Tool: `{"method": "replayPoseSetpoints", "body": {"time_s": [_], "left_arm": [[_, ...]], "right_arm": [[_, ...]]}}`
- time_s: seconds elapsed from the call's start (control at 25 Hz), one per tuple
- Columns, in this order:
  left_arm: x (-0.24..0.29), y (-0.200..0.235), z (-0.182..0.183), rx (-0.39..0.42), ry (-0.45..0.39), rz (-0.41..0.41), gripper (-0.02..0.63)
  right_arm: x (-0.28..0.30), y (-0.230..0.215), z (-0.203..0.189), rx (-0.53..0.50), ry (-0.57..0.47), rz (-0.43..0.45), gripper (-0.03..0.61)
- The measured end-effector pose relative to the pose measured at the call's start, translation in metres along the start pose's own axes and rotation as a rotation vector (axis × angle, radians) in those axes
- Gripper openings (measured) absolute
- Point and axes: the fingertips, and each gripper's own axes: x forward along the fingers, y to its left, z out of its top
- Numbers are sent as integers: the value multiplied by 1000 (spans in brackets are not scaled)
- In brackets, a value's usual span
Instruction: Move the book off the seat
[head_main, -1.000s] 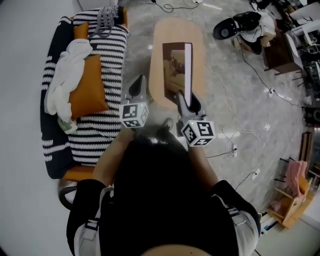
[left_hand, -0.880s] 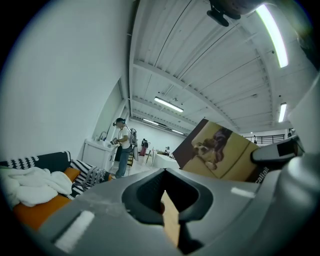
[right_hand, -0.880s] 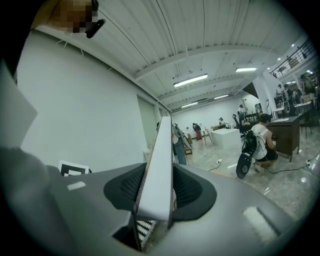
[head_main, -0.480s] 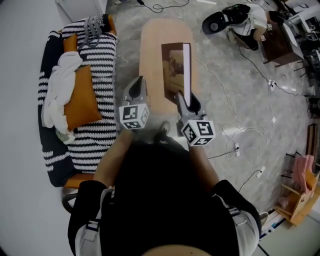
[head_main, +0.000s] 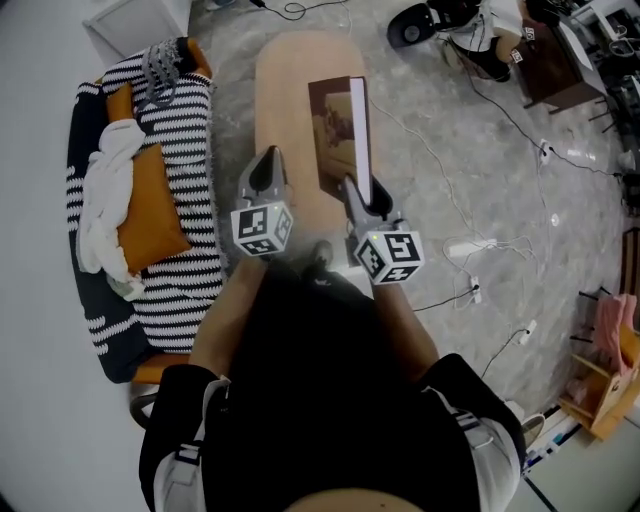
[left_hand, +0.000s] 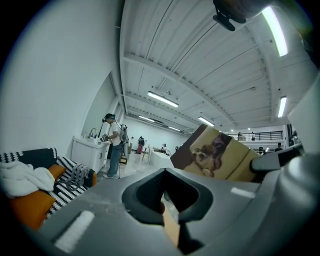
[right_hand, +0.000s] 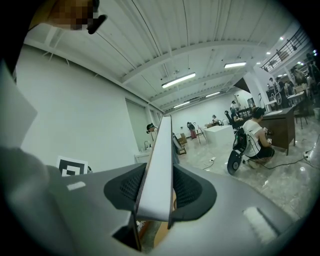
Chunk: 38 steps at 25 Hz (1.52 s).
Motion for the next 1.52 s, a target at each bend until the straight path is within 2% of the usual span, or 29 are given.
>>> {"method": "replayPoseSetpoints", "body": {"time_s": [0.32, 0.8, 1.24, 1.52], "left_arm": [[23, -3, -17, -10, 47, -9, 5], [88, 28, -70, -20, 165, -64, 5], [149, 51, -140, -14, 259, -102, 5], [168, 77, -196, -31, 301, -76, 5]], "right_arm": [[15, -24, -25, 42, 65, -11, 156], [82, -62, -80, 106, 165, -105, 156], [136, -106, -148, 164, 258, -150, 156], [166, -133, -197, 193, 291, -172, 156]]}}
